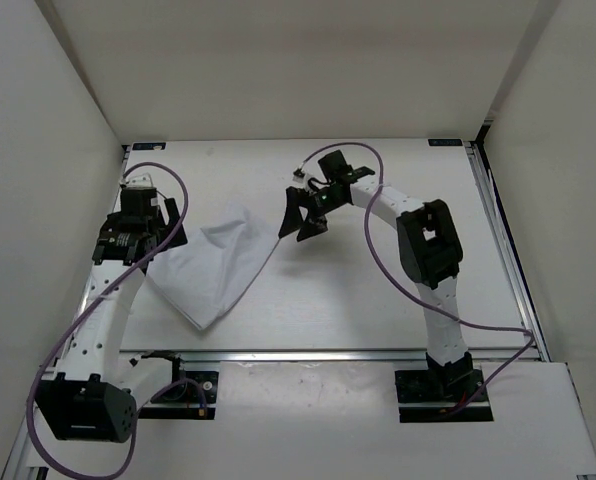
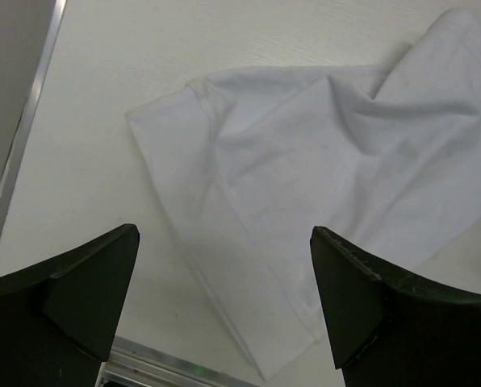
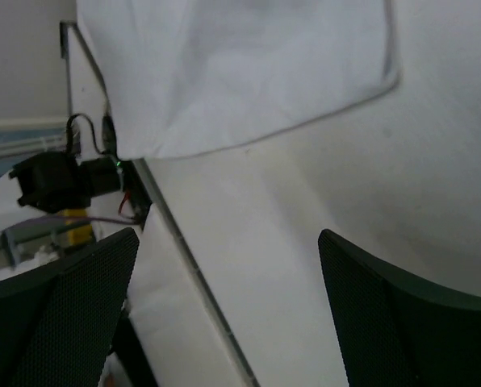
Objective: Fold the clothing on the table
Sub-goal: Flatten the skirt out
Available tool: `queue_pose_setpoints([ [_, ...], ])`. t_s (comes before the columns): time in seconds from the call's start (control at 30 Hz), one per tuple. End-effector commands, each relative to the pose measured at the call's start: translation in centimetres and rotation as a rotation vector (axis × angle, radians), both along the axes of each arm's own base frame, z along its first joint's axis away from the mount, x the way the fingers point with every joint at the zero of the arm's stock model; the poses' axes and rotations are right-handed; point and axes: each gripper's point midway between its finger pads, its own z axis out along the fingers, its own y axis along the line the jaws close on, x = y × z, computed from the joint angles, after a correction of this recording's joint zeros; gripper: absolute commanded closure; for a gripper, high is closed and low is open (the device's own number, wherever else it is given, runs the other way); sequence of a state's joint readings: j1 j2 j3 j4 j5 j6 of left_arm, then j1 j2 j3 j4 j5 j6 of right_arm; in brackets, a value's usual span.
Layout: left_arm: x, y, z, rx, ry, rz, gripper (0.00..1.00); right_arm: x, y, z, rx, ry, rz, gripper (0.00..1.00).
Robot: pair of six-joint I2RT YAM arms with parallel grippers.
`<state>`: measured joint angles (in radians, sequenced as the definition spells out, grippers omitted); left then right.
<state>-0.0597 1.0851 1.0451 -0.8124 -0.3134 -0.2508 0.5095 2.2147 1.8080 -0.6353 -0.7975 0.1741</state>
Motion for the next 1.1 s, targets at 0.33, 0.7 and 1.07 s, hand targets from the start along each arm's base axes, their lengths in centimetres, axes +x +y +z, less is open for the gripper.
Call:
queue_pose_setpoints([
  [0.33, -3.2, 2.4, 1.0, 0.111, 0.046, -0.015, 0.01, -2.8, 2.8, -5.4, -0.035, 0.479, -0.407, 0.01],
  [0.7, -4.7, 2.7, -0.3, 0.109, 0.068, -0.013, 0.02, 1.7, 7.2, -7.6, -0.123, 0.293, -0.456, 0.12],
  [1.07, -6.5, 4.2, 0.1, 0.133, 0.062, 0.032, 0.05, 2.0, 7.5, -7.8, -0.071, 0.218, -0.397, 1.00],
])
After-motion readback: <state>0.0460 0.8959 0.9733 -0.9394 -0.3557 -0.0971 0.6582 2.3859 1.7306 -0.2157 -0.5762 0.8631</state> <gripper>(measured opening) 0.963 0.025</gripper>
